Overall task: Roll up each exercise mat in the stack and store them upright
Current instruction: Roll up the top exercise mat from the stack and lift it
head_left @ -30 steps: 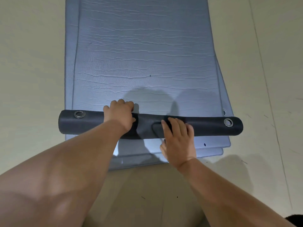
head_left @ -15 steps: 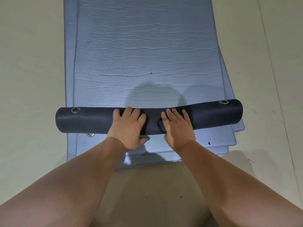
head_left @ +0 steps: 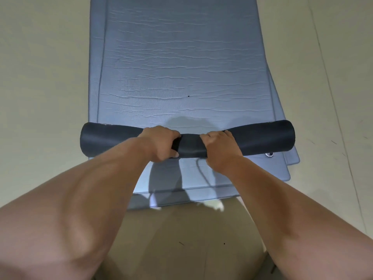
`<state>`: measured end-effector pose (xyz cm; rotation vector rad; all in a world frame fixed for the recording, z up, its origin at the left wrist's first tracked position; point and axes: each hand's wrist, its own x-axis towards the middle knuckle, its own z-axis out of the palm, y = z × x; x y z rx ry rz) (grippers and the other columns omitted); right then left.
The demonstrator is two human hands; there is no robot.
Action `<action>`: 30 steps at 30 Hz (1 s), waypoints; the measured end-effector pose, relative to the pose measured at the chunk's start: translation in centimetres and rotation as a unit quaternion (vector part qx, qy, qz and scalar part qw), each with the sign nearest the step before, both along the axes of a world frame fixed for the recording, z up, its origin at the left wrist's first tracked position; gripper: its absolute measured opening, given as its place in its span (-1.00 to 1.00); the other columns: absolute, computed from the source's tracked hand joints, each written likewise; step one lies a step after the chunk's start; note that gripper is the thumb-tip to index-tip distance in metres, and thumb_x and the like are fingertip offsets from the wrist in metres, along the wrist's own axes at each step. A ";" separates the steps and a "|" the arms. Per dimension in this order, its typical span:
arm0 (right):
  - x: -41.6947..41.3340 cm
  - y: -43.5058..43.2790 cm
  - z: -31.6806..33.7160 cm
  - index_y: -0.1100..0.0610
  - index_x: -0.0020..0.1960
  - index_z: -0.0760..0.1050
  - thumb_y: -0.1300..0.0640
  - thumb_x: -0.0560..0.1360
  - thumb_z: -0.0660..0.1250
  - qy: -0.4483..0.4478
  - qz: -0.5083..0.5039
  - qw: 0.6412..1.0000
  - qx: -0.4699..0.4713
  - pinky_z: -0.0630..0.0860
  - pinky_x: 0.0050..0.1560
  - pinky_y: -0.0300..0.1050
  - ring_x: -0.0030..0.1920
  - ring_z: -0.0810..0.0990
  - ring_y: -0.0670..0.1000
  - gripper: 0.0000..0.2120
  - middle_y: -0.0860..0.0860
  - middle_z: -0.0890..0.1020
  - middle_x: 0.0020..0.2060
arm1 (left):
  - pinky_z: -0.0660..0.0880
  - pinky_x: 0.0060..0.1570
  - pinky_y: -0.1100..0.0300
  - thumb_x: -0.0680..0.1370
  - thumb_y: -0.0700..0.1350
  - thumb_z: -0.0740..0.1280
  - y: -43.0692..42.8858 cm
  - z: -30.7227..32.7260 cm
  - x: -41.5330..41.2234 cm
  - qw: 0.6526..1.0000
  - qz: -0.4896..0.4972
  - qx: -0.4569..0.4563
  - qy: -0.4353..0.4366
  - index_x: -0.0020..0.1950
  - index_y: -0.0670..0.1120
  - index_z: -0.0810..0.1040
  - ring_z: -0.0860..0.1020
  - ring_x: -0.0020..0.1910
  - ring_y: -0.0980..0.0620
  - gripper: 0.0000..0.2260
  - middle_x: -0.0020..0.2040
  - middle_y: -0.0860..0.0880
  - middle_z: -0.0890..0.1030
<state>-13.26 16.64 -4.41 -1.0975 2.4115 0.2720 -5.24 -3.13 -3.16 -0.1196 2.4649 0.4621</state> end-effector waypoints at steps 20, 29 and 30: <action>-2.6 -3.4 2.6 -0.09 0.27 0.53 0.04 0.38 0.44 -0.181 -0.094 0.978 0.040 0.48 0.06 -0.01 0.12 0.58 0.11 -0.54 0.00 0.63 0.08 | -0.18 0.38 -0.54 0.43 0.53 0.02 5.8 -1.8 7.9 0.980 -0.068 -0.177 0.065 0.54 -0.15 -0.46 -0.43 0.57 -0.19 0.07 0.58 -0.11 -0.47; 5.3 4.0 -1.7 0.07 0.68 0.10 -0.13 0.43 0.46 0.127 -0.085 0.977 -0.151 -0.05 0.56 0.44 0.65 0.06 0.30 -0.05 0.22 0.08 0.66 | -0.25 0.36 -0.55 0.37 0.60 0.01 3.6 -2.0 2.8 0.983 -0.019 -0.163 0.080 0.59 -0.10 -0.43 -0.41 0.58 -0.18 0.13 0.58 -0.07 -0.49; 5.6 4.5 -2.3 0.07 0.70 -0.04 -0.15 0.45 0.44 0.119 -0.074 0.983 -0.118 -0.10 0.57 0.44 0.66 -0.03 0.29 0.01 0.20 -0.04 0.68 | -0.25 0.37 -0.53 0.37 0.61 -0.01 3.3 -2.0 2.3 0.984 -0.013 -0.158 0.084 0.60 -0.09 -0.41 -0.40 0.59 -0.17 0.13 0.58 -0.06 -0.48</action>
